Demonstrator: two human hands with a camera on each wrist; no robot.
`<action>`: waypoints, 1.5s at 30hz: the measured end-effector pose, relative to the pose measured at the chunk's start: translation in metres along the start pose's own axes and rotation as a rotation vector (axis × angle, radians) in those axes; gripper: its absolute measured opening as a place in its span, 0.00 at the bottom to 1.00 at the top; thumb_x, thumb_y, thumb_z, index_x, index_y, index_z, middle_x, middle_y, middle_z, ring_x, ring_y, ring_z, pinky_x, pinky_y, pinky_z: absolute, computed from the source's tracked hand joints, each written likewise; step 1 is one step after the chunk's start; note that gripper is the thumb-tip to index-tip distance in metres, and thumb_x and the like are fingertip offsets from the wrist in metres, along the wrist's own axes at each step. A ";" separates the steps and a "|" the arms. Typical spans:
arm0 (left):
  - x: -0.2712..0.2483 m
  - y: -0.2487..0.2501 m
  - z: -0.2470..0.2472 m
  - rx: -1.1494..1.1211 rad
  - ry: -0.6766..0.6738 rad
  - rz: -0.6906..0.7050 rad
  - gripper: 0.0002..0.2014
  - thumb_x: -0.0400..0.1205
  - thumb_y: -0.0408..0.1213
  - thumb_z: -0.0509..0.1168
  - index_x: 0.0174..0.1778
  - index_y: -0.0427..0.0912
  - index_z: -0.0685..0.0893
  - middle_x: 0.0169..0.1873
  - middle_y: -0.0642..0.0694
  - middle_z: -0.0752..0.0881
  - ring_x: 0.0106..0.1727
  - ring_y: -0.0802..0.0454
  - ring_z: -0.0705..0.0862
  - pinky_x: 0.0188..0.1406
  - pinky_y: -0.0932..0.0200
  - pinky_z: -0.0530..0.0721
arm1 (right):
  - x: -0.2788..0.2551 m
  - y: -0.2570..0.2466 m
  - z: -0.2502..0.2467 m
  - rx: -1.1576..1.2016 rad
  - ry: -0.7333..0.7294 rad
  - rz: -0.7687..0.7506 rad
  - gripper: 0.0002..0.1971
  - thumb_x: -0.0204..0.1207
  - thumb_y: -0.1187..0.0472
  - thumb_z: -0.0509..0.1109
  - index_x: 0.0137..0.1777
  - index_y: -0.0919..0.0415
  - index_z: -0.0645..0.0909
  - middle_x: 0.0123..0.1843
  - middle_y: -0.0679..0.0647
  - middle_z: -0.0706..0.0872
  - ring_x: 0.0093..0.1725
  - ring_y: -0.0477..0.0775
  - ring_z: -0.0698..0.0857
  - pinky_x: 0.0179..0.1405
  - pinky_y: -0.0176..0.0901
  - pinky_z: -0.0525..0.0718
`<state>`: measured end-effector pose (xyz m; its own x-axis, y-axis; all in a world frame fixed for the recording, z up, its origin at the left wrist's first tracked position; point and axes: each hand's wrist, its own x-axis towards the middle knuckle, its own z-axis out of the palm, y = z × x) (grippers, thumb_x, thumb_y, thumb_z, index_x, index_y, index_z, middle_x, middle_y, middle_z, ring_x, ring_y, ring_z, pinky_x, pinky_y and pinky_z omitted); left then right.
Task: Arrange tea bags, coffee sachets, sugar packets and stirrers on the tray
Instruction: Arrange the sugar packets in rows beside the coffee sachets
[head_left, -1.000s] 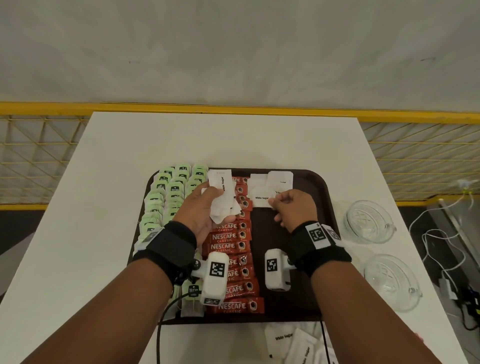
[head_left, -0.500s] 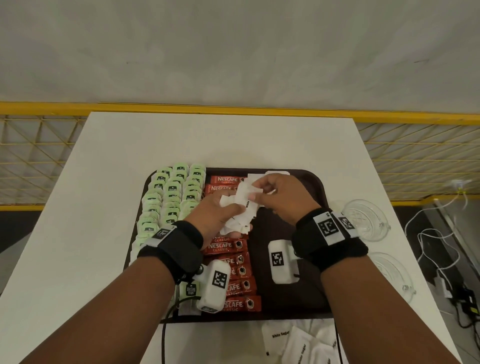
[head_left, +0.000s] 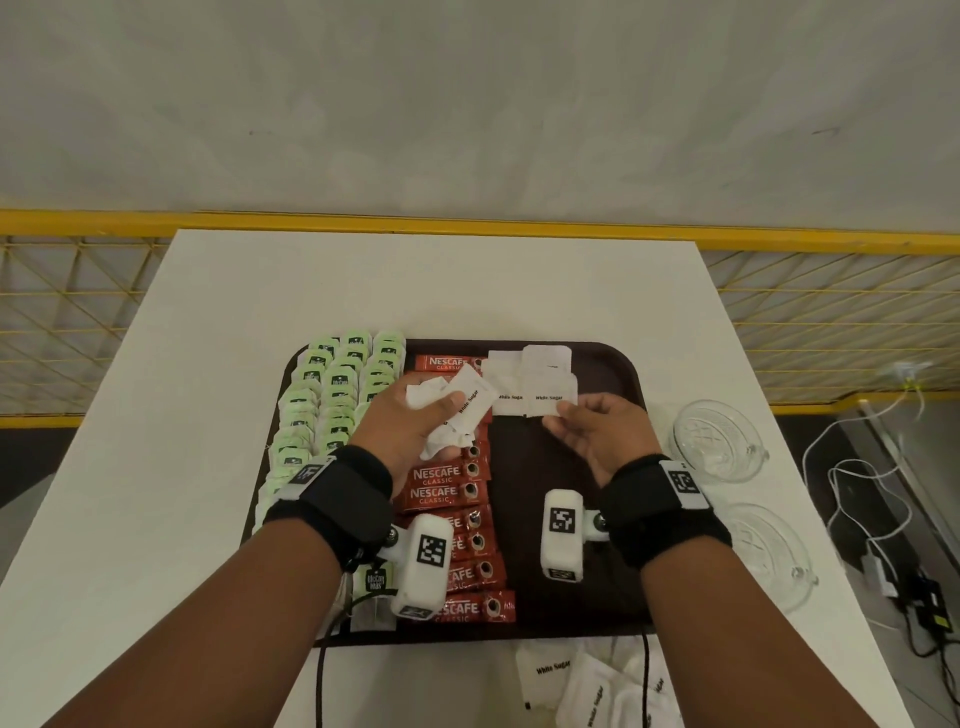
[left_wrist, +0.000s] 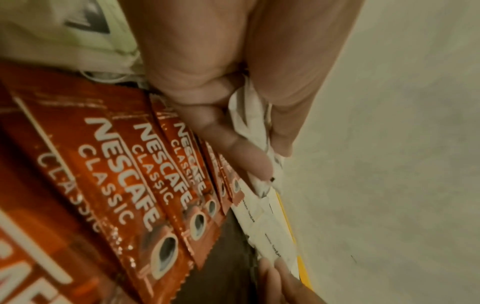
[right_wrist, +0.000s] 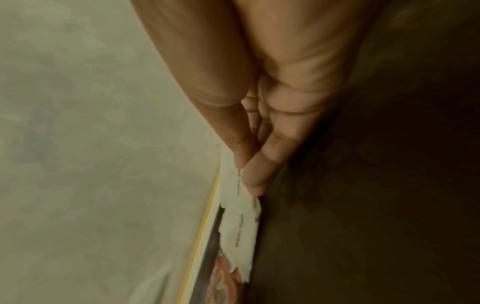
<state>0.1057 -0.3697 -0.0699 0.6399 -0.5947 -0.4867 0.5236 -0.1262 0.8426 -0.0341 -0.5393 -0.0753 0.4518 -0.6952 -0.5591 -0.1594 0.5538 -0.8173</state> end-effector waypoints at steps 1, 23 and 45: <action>0.000 0.000 -0.001 0.002 -0.001 0.004 0.17 0.79 0.34 0.73 0.63 0.44 0.81 0.57 0.36 0.87 0.49 0.42 0.90 0.27 0.58 0.86 | 0.002 0.002 0.000 -0.014 0.026 0.003 0.06 0.76 0.75 0.71 0.51 0.72 0.79 0.53 0.70 0.87 0.46 0.60 0.90 0.43 0.44 0.91; -0.013 -0.003 0.011 0.137 -0.117 -0.013 0.17 0.76 0.33 0.76 0.59 0.42 0.82 0.54 0.37 0.88 0.46 0.45 0.91 0.24 0.59 0.86 | -0.032 -0.012 0.026 -0.678 -0.318 -0.286 0.08 0.76 0.60 0.75 0.52 0.64 0.85 0.36 0.53 0.86 0.27 0.42 0.81 0.27 0.34 0.80; -0.028 -0.002 -0.007 -0.199 -0.100 -0.075 0.24 0.81 0.20 0.65 0.72 0.37 0.73 0.65 0.35 0.82 0.64 0.36 0.84 0.43 0.54 0.91 | 0.001 0.012 0.025 -0.936 0.192 -0.184 0.11 0.75 0.49 0.73 0.44 0.58 0.80 0.37 0.55 0.88 0.36 0.54 0.87 0.45 0.51 0.88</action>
<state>0.0908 -0.3469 -0.0596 0.5416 -0.6664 -0.5124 0.6745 -0.0192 0.7380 -0.0134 -0.5216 -0.0821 0.4016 -0.8432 -0.3574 -0.7717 -0.1015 -0.6278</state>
